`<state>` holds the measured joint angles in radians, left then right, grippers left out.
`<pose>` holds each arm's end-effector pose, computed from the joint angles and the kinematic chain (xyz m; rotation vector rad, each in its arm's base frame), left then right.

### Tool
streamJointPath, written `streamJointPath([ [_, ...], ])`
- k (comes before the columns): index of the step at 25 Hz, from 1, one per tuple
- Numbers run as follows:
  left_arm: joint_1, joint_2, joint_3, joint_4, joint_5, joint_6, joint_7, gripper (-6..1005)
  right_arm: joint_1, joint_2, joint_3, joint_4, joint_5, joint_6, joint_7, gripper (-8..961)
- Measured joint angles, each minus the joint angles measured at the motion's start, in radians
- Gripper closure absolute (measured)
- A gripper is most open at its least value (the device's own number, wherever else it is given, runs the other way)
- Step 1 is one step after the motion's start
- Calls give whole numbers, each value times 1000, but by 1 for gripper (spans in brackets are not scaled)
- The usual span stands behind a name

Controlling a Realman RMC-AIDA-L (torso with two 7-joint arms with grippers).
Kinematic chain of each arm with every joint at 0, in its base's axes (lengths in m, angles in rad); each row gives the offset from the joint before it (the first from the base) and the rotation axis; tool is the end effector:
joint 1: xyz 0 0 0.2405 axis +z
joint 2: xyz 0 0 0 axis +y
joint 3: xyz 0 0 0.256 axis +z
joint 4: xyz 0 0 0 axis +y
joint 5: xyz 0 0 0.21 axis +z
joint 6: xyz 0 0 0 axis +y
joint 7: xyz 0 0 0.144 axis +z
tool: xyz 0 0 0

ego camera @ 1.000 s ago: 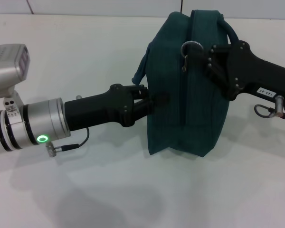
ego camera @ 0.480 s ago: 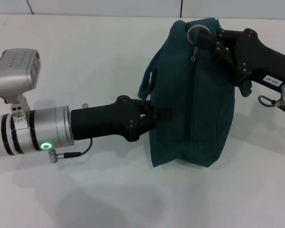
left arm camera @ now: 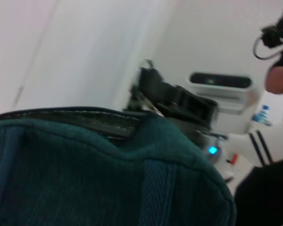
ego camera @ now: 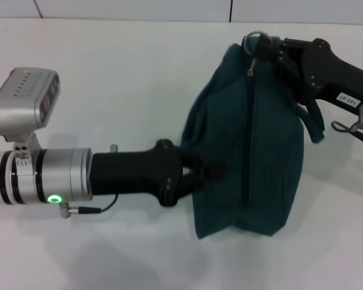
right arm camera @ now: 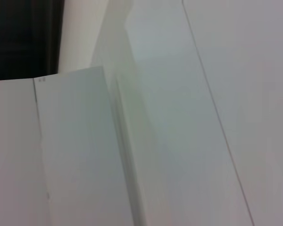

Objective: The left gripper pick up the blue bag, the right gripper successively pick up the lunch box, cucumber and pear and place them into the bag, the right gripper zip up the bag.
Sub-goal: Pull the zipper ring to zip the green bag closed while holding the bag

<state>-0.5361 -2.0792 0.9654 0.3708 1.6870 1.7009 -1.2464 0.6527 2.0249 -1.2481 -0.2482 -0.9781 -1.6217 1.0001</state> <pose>-0.2308 0.2826 -0.0489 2.8319 0.6372 1.1072 0.1871 0.3431 -0.0146 -2.4679 0.3377 1.4382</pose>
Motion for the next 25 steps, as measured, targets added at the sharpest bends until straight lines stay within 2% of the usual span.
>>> streamJointPath([
  [8,0,1,9,25,76,76,11,935,-7,-2,1,0,14,29,2,947],
  [16,26,29,6,25,75,154,38,935,-32,-3,1,1,45,87,14,947],
  [25,42,35,-11,25,73,157,47,939,-54,-3,2,2,76,153,56,948],
])
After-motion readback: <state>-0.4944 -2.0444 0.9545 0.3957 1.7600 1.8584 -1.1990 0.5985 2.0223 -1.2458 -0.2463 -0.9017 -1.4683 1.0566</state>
